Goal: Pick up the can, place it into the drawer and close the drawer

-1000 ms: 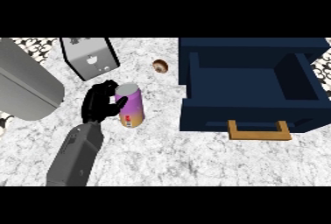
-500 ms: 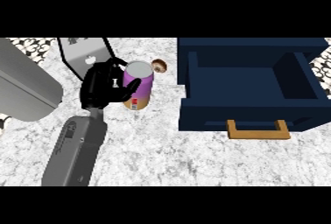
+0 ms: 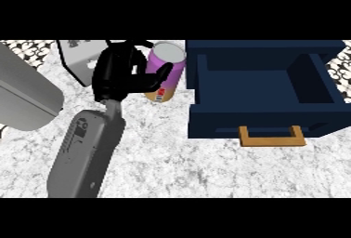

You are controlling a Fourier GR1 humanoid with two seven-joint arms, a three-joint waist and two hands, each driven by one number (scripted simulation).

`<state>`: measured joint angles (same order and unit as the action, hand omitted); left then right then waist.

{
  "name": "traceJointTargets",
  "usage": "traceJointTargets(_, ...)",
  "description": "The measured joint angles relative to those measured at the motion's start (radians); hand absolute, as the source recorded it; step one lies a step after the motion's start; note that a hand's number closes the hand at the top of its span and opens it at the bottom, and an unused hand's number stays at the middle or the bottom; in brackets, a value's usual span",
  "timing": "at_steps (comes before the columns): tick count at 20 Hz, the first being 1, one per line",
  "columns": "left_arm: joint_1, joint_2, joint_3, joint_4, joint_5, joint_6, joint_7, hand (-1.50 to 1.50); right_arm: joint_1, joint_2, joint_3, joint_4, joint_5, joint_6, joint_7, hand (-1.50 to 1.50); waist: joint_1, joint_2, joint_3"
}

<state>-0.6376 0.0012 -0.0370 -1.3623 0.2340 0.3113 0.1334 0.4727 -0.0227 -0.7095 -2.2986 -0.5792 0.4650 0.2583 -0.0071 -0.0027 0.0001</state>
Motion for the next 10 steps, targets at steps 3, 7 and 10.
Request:
traceJointTargets(3,-0.059,-0.001,-0.039,0.003,-0.011,0.063,0.04,1.5,-0.002,0.011,0.019,0.017,0.026,0.009,-0.029,-1.5,-0.003,0.001,0.0)
traceJointTargets(7,-0.16,-0.001,-0.047,0.071,0.002,0.108,0.061,1.5,-0.015,-0.003,0.019,0.004,0.014,-0.011,-0.006,-1.5,-0.007,0.002,0.0)
traceJointTargets(10,-0.233,-0.001,-0.069,0.115,0.01,0.159,0.073,1.5,-0.009,0.002,0.013,0.0,0.003,0.001,-0.005,-1.5,-0.01,0.003,0.0)
